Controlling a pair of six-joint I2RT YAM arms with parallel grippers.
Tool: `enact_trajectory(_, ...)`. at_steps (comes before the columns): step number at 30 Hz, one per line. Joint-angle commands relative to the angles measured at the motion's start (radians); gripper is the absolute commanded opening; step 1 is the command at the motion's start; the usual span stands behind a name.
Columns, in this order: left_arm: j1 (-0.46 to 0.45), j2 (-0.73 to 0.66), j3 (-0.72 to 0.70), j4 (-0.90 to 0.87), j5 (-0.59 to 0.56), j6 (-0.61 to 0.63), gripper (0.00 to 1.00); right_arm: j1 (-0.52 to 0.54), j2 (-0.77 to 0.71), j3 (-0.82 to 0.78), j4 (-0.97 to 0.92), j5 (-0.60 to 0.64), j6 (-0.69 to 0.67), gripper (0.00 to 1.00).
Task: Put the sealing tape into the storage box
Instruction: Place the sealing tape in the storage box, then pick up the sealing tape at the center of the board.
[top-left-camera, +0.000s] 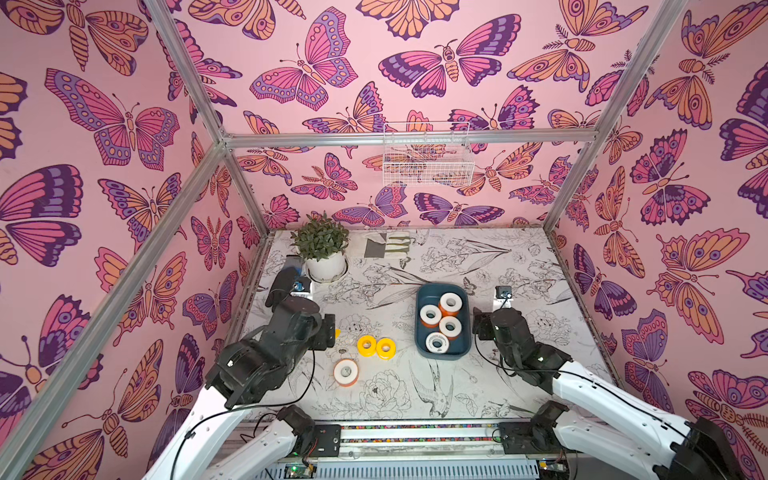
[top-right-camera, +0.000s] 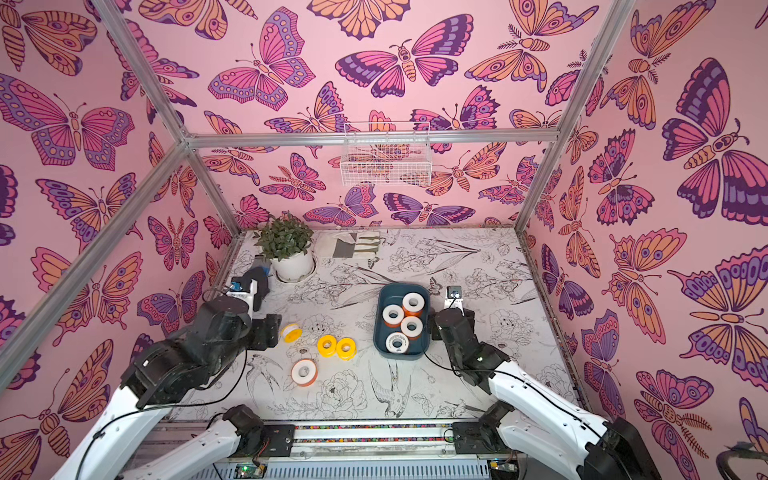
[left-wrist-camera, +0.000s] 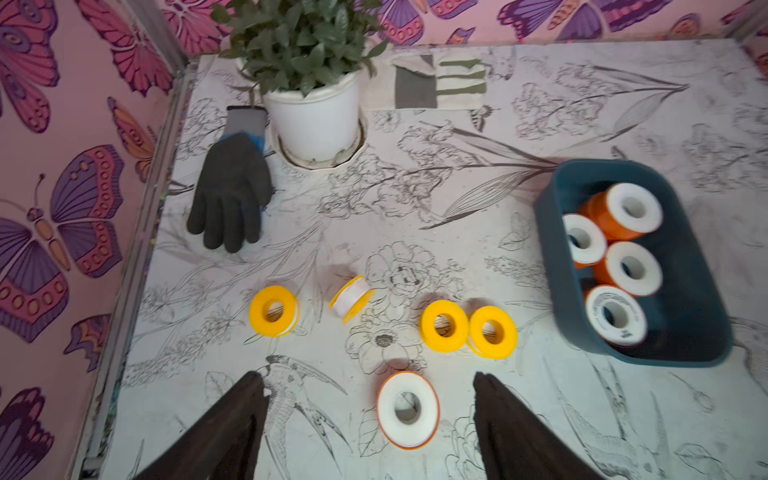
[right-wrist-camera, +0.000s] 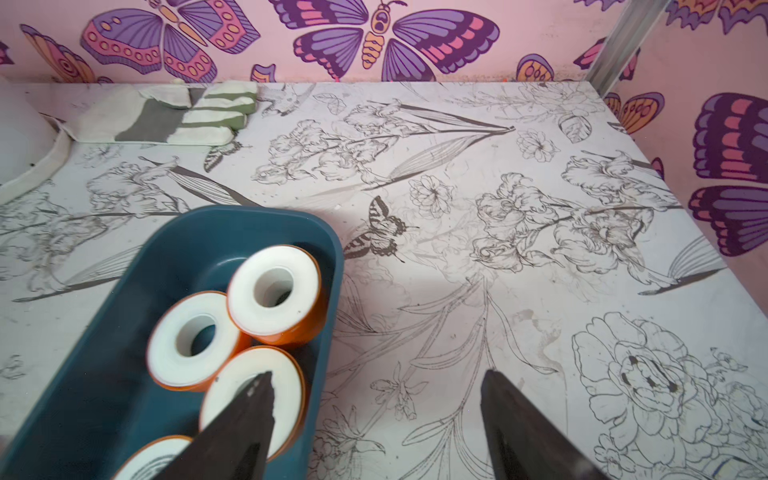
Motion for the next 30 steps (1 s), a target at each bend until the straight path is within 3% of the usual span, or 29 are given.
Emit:
enact_trajectory(1, 0.078, 0.015, -0.077, 0.004, -0.008, 0.023, 0.82, 0.049, 0.073, 0.109, -0.084, -0.084, -0.006, 0.82)
enact_trajectory(13, 0.452, -0.002, -0.128, 0.098, 0.143, 0.05, 0.84, 0.312, 0.613, 0.61, -0.2, -0.448, -0.07, 0.86)
enact_trajectory(17, 0.547, 0.0, -0.136, 0.12, 0.215, 0.053, 0.85, 0.398, 0.825, 0.778, -0.27, -0.475, -0.097, 0.88)
enact_trajectory(23, 0.578, -0.023, -0.14, 0.126, 0.217, 0.05, 0.86, 0.489, 1.019, 0.949, -0.335, -0.503, -0.116, 0.93)
enact_trajectory(30, 0.579, -0.013, -0.144, 0.129, 0.248, 0.053, 0.87, 0.557, 1.125, 1.043, -0.347, -0.512, -0.165, 0.99)
